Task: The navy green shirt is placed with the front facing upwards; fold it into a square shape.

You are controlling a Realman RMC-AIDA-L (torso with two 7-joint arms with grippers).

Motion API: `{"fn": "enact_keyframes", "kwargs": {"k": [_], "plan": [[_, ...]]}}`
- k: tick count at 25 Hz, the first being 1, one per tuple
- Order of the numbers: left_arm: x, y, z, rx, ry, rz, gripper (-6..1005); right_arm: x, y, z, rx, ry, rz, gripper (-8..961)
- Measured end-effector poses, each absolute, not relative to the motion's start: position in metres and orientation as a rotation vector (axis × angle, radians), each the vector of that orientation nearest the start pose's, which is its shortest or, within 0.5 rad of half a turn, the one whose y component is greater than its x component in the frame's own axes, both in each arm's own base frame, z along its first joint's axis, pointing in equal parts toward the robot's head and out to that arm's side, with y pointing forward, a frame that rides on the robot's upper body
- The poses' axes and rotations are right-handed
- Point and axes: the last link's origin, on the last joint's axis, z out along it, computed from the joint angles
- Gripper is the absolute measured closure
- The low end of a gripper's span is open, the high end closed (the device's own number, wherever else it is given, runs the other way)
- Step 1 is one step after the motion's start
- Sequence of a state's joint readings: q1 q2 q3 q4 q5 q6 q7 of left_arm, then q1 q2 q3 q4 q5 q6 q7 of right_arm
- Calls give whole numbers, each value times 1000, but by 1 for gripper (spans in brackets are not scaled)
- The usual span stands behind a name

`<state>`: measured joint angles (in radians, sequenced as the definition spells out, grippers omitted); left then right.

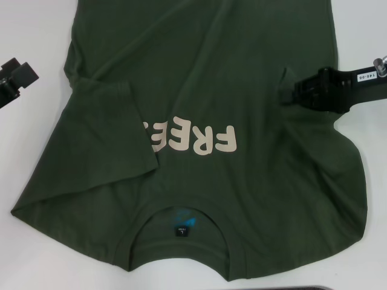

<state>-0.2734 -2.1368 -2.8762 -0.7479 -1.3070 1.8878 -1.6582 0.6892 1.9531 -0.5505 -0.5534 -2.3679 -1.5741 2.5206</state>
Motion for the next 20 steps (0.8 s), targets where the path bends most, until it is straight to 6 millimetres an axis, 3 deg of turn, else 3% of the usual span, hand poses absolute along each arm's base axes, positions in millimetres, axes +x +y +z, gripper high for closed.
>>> {"fn": "enact_keyframes", "kwargs": {"k": [13,17,20], "plan": [[-312,244,71,-2151,-1081,-1325,50,246,376,24,-2315,2037,414,701],[-314,244,74,-2144,-1100,-1325,50,252,374,38,-2337,1965,296,695],[-317,246,79,-2119,-1120,-1324,50,264,372,59,-2306,1936,197,691]]}}
